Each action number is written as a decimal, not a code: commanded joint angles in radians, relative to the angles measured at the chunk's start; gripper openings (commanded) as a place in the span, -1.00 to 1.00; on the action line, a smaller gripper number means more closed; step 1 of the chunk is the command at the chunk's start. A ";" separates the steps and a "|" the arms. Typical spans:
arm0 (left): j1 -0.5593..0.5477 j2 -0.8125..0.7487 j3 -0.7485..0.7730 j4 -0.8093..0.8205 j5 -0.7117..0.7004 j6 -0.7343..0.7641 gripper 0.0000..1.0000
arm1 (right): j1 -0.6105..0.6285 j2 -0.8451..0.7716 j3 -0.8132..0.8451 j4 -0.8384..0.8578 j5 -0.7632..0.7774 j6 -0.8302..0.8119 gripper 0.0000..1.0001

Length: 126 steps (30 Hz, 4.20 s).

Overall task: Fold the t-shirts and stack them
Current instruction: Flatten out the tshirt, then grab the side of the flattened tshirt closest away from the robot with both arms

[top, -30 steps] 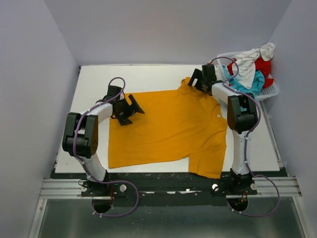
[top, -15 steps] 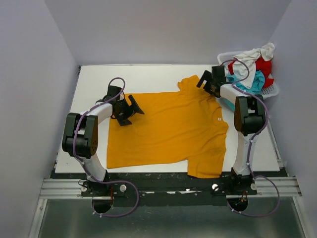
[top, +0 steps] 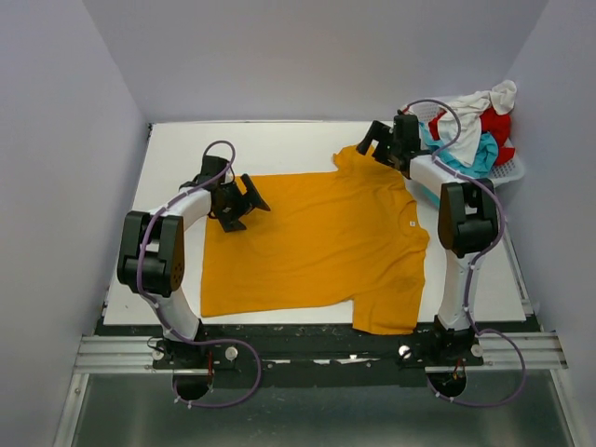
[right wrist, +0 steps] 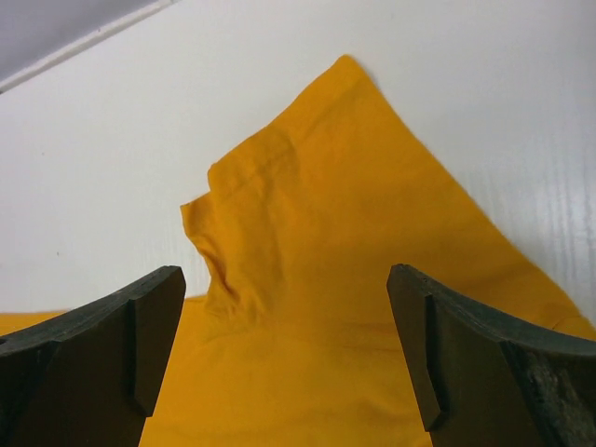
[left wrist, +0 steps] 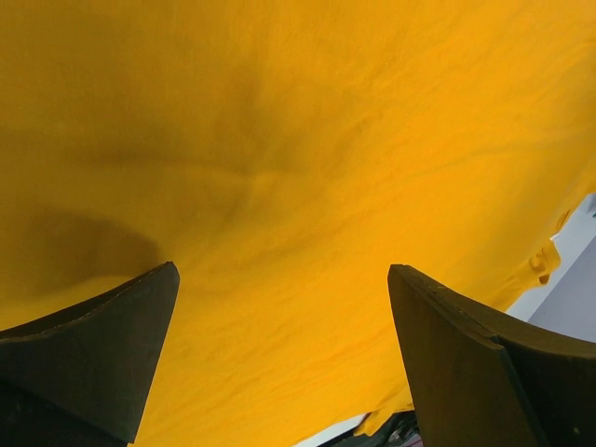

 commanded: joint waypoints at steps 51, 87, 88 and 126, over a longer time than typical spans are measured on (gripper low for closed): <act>-0.257 -1.166 -0.646 -0.596 -0.517 -0.472 0.97 | 0.090 -0.873 -0.757 -0.184 0.298 0.127 1.00; -0.233 -0.851 -0.622 -0.305 -0.538 -0.355 -1.00 | 0.380 -0.989 -0.739 -0.787 0.230 0.102 0.92; -0.233 -0.861 -0.622 -0.315 -0.542 -0.352 -1.00 | 0.429 -0.982 -0.741 -0.845 0.255 0.132 0.92; -0.233 -0.941 -0.592 -0.385 -0.510 -0.327 -1.00 | 0.527 -0.908 -1.041 -0.820 0.169 0.533 -0.96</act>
